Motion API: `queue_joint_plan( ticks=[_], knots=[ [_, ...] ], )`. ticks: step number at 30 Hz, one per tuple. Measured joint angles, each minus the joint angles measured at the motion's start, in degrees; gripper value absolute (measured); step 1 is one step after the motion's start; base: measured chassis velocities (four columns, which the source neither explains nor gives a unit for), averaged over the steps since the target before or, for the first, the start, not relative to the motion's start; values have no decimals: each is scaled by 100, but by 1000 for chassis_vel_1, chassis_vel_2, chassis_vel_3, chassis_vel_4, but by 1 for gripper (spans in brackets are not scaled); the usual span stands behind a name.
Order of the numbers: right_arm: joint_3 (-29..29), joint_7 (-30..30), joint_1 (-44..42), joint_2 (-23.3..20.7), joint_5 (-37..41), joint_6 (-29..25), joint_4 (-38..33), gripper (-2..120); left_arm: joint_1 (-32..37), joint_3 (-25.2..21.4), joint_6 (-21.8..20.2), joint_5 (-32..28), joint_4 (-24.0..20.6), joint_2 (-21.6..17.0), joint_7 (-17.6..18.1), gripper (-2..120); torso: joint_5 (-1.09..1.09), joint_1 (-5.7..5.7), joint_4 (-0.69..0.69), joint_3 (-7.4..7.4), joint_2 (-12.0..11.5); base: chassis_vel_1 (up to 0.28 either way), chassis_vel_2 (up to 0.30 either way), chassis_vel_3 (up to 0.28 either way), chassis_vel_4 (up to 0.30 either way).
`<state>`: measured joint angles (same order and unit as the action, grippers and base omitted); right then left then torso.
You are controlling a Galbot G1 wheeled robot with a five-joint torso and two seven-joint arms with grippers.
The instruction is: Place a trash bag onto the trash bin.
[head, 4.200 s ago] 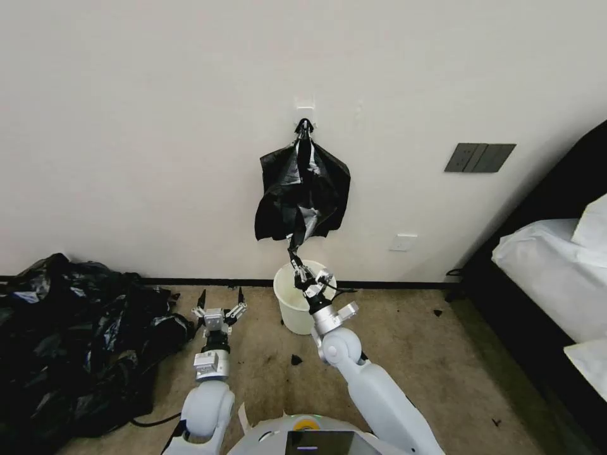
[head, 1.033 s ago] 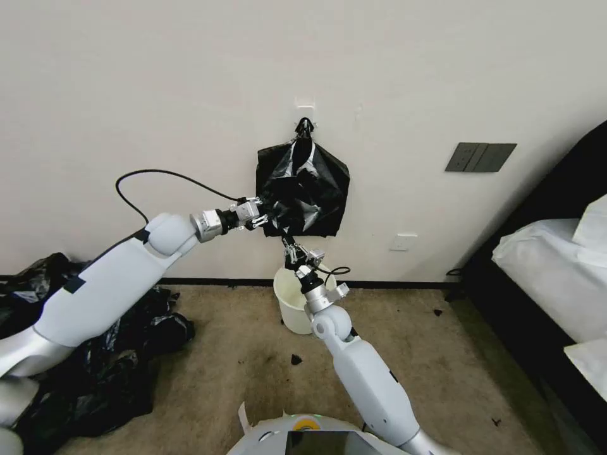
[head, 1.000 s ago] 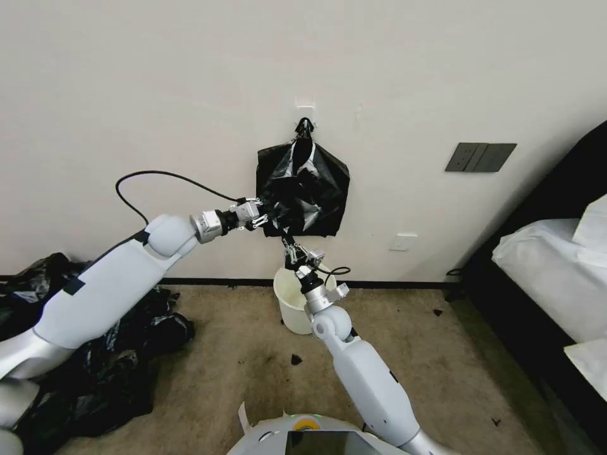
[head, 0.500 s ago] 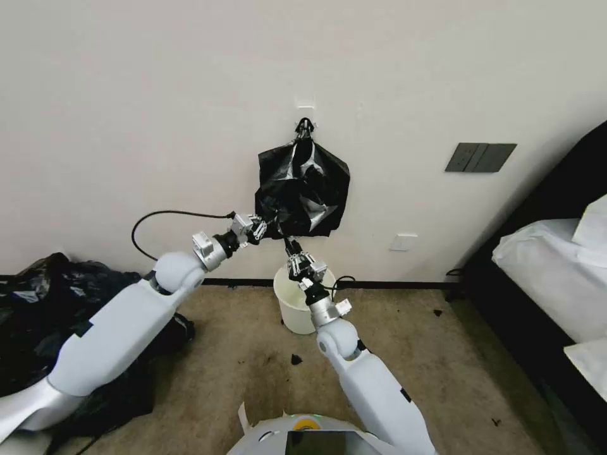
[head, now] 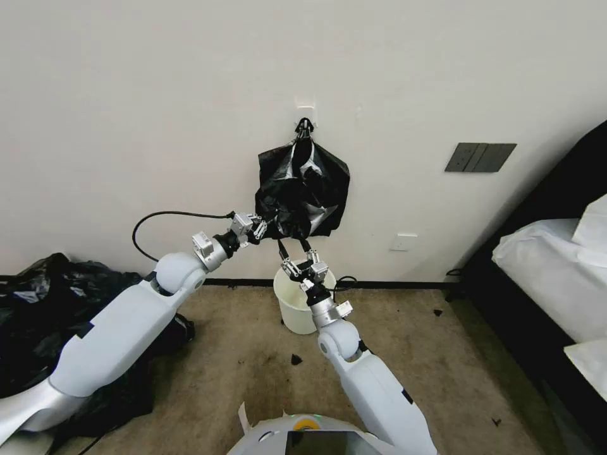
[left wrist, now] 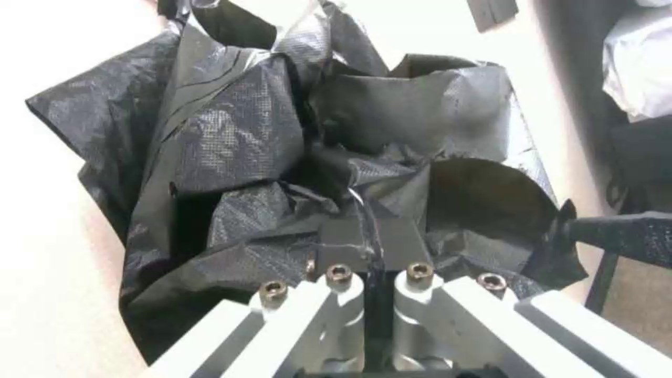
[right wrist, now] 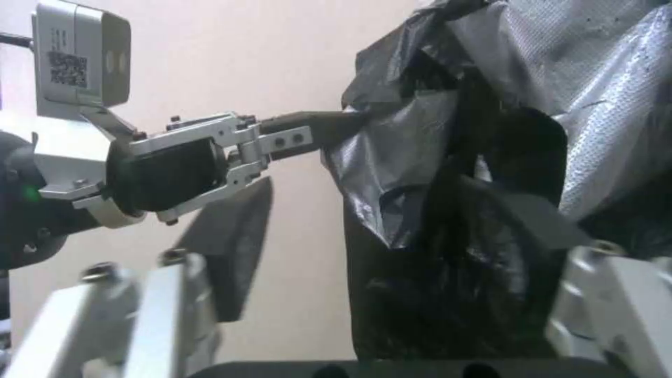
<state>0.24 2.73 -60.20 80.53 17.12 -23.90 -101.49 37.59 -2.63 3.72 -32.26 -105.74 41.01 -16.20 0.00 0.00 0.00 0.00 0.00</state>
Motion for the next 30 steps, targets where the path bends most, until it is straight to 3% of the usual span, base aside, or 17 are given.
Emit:
queue_joint_plan(
  ticks=[3, 5, 6, 7, 8, 9, 11, 12, 15, 17, 22, 30],
  knots=[
    [1, 6, 2, 1, 10, 0, 1, 86, -7, 7, 1, 5, 2, -2, -4, 0, 0, 0, 0, 0, 0, 0, 0, 0, 0],
    [2, 7, 2, 1, 12, 0, 1, 89, -9, 8, 1, 6, 2, -2, -5, 0, 0, 0, 0, 0, 0, 0, 0, 0, 0],
    [37, -253, -16, -6, -259, 265, -53, 95, 19, -35, -5, 3, -34, 26, 77, 0, 4, 0, 2, 0, 0, 0, 0, 0, 0],
    [191, -862, -61, -105, -884, 919, -241, 97, 116, -157, -9, -13, -133, 125, 214, 0, 9, 0, 8, 0, 0, 0, 0, 0, 0],
    [191, -862, -61, -105, -884, 919, -241, 97, 116, -157, -9, -13, -133, 125, 214, 0, 9, 0, 8, 0, 0, 0, 0, 0, 0],
    [354, -1324, -88, -309, -1435, 1427, -537, 99, 177, -209, -10, -19, -170, 180, 272, 0, 2, 0, 2, 0, 0, 0, 0, 0, 0],
    [514, -1699, -89, -737, -2142, 2014, -1122, 100, 279, -272, -26, -10, -182, 277, 349, 0, -4, 0, -4, 0, 0, 0, 0, 0, 0],
    [547, -1705, -89, -833, -2250, 2104, -1203, 100, 293, -282, -27, 17, -179, 292, 356, 0, 10, 0, -6, 0, 0, 0, 0, 0, 0],
    [576, -1706, -66, -927, -2347, 2152, -1302, 100, 299, -283, -27, 37, -162, 309, 356, 0, -2, 0, -3, 0, 0, 0, 0, 0, 0],
    [583, -1698, -37, -1027, -2423, 2192, -1352, 100, 290, -269, -28, 55, -117, 324, 355, 0, 2, 0, 4, 0, 0, 0, 0, 0, 0],
    [574, -1649, 45, -1213, -2467, 2252, -1436, 100, 258, -233, -27, 67, -36, 357, 351, 0, 1, 0, -1, 0, 0, 0, 0, 0, 0],
    [203, -1216, 742, -1905, -2363, 2482, -1610, 100, 304, -210, -15, 130, 30, 469, 341, 0, 0, 0, -1, 0, 0, 0, 0, 0, 0]
  ],
)
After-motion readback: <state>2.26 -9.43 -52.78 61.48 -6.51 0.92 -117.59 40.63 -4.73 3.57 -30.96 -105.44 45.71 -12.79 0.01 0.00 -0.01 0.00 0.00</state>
